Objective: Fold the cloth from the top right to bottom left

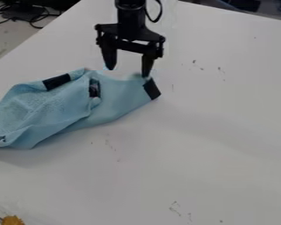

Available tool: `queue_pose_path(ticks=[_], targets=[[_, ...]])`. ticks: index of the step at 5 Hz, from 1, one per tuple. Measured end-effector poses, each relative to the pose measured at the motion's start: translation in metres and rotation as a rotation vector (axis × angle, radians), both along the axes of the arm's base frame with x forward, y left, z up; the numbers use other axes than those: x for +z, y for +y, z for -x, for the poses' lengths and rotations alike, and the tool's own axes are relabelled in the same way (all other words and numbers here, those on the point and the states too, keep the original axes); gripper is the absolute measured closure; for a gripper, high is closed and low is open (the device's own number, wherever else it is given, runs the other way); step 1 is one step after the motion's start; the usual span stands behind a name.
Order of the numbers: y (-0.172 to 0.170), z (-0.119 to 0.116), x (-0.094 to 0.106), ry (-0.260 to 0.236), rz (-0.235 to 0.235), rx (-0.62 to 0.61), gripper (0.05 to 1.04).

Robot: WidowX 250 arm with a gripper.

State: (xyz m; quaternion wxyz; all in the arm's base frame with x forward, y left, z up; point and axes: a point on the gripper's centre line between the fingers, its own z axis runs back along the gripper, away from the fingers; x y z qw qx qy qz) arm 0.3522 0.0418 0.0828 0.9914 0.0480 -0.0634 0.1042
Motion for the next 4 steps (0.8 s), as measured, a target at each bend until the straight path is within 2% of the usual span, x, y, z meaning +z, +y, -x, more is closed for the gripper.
queue_pose_path(ticks=[1, 2, 3, 4], targets=[[-0.016, -0.018, -0.001, -0.008, -0.003, -0.043, 0.083], [-0.037, -0.035, -0.006, -0.038, 0.01, -0.082, 0.083], [-0.051, -0.049, -0.014, -0.045, 0.026, -0.129, 0.083], [-0.057, -0.054, -0.025, -0.029, 0.057, -0.149, 0.083]])
